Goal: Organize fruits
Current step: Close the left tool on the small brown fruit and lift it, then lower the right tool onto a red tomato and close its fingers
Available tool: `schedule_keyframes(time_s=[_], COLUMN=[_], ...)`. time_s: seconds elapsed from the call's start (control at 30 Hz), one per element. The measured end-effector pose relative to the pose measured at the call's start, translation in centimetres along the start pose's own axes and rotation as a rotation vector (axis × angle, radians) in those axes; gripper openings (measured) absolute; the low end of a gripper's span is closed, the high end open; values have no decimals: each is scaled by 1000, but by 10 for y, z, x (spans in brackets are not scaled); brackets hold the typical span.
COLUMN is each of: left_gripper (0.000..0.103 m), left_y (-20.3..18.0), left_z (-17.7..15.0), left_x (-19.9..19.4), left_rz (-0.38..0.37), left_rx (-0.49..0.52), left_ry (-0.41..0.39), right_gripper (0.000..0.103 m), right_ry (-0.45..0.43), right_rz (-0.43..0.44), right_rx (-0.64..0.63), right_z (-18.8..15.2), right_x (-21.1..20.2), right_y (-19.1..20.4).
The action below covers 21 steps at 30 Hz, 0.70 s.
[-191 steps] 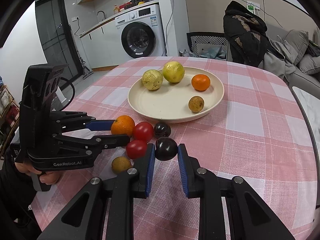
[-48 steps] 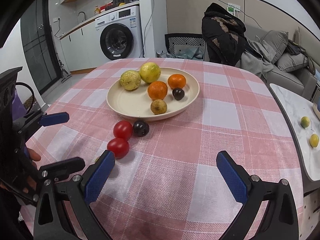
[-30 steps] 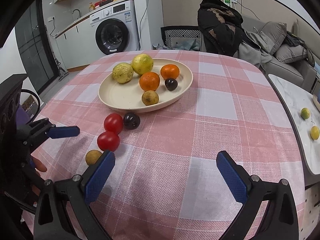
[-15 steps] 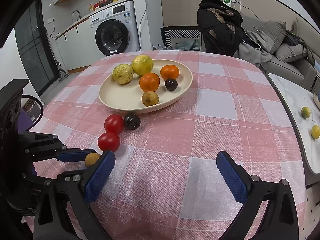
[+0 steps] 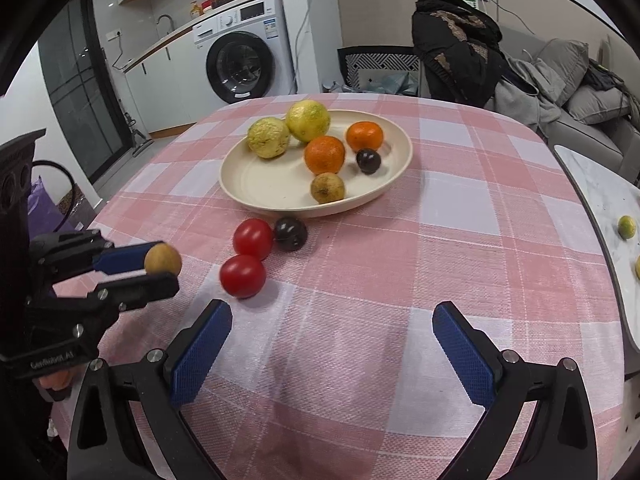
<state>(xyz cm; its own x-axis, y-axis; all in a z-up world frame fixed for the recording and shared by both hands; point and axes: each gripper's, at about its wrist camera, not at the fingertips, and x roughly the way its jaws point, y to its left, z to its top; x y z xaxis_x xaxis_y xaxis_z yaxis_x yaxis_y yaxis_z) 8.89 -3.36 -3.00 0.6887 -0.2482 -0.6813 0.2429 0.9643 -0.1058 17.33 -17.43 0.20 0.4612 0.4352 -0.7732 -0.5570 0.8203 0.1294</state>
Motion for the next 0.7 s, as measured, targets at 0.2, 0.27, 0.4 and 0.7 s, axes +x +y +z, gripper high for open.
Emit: schedule_keyframes(time_s=[0.2,0.27,0.4,0.7], left_gripper=[22,22,22,22], left_y=[13,18,25,34], left_z=[3,4,5,5], left_x=[-7,-8,-10,-9], left_rz=[20,26,38,50], left_rx=[-34,-45,-66,-87], left_ry=[-32,-38,-50,-52], right_gripper=[102,98,87,70], right_ry=[32,45,66,78], right_rz=[16,29,48,62], right_rx=[-70,-74,-79,-126], right_z=[2,2,3,6], right_x=[11,16,25,35], right_y=[20,23,28,41])
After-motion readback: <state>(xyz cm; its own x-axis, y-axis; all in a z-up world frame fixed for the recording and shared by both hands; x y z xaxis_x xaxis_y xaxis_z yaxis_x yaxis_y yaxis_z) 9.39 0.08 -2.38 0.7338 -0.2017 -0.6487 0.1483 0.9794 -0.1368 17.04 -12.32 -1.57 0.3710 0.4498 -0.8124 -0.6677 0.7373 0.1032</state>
